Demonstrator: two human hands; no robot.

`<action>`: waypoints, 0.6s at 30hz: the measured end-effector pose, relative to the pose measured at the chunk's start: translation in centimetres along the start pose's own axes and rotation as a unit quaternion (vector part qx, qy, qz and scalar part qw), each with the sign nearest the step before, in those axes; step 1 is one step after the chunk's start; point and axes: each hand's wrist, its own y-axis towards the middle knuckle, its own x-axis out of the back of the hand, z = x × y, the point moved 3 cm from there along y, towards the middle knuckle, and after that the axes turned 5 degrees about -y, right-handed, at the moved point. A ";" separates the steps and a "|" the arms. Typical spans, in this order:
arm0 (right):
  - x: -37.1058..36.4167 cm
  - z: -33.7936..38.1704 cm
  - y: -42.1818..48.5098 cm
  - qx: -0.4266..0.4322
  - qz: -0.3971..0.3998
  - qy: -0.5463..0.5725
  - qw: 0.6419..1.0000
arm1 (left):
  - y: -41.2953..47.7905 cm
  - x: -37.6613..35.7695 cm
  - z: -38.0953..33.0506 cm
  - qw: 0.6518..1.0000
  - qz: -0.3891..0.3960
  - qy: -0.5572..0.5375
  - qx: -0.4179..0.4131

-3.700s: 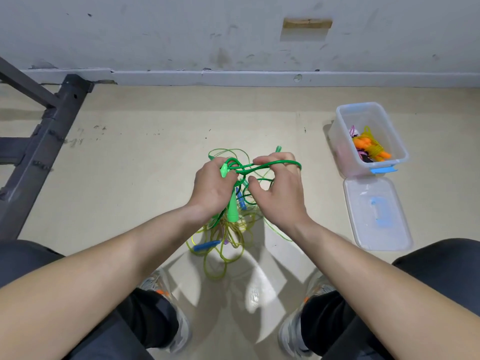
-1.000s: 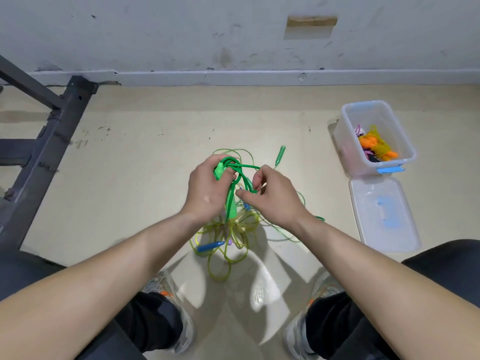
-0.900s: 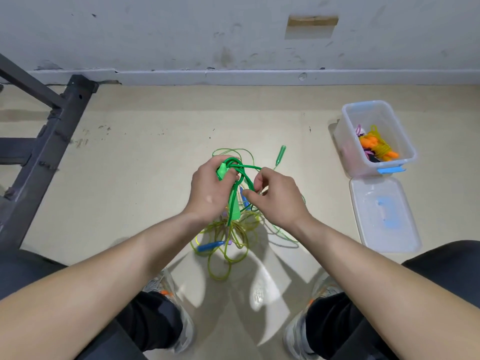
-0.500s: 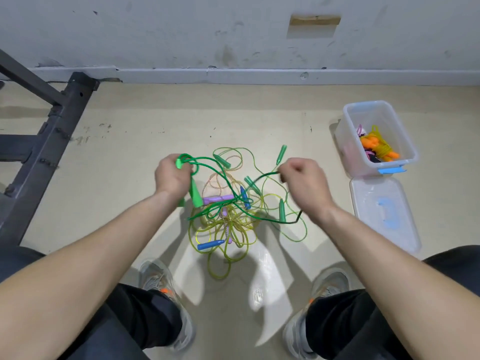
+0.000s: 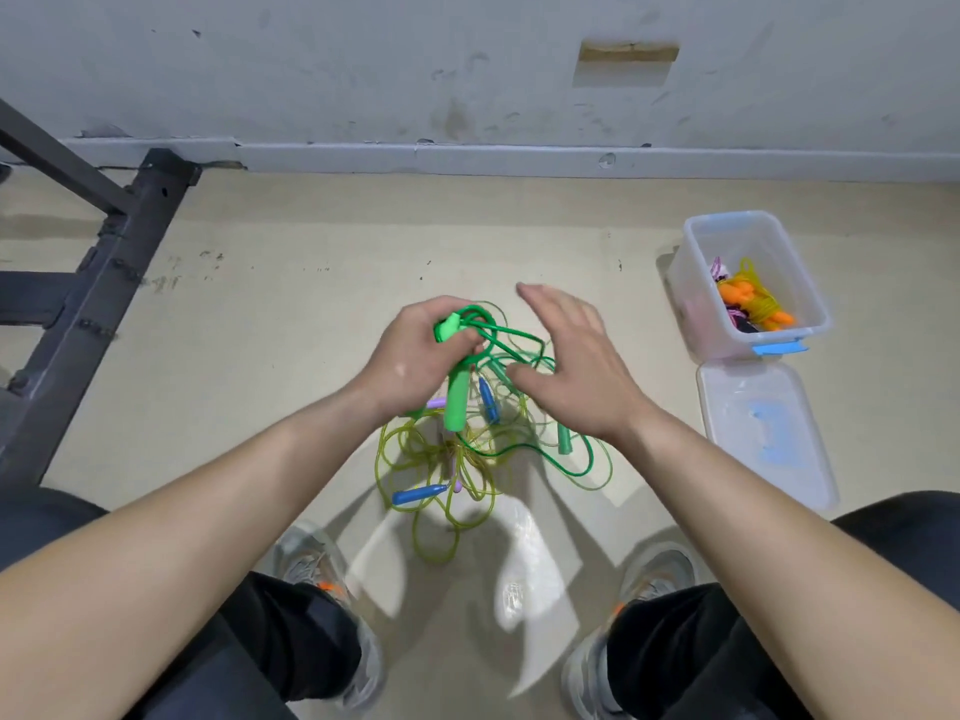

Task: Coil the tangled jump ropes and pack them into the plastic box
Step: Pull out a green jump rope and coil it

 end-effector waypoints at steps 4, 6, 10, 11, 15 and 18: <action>-0.3 1.5 0.0 -0.055 0.086 0.205 0.973 | -0.8 -0.6 -0.3 0.999 0.034 -0.007 -0.005; -0.7 1.4 0.2 -0.102 0.067 0.243 0.962 | -1.3 -0.9 -0.3 0.999 0.036 -0.019 -0.003; -2.8 1.5 -0.5 -0.222 0.052 0.315 0.921 | -1.6 -1.6 0.6 0.999 -0.024 -0.044 -0.002; -3.3 1.6 -0.8 -0.251 0.053 0.349 0.902 | -1.6 -1.7 0.8 0.998 -0.049 -0.038 -0.004; -3.7 1.9 -1.7 -0.280 0.059 0.396 0.873 | -1.6 -1.7 1.2 0.991 -0.110 -0.069 0.029; -3.3 1.9 -1.8 -0.256 0.059 0.309 0.914 | -1.2 -1.4 0.8 0.982 -0.114 -0.140 0.060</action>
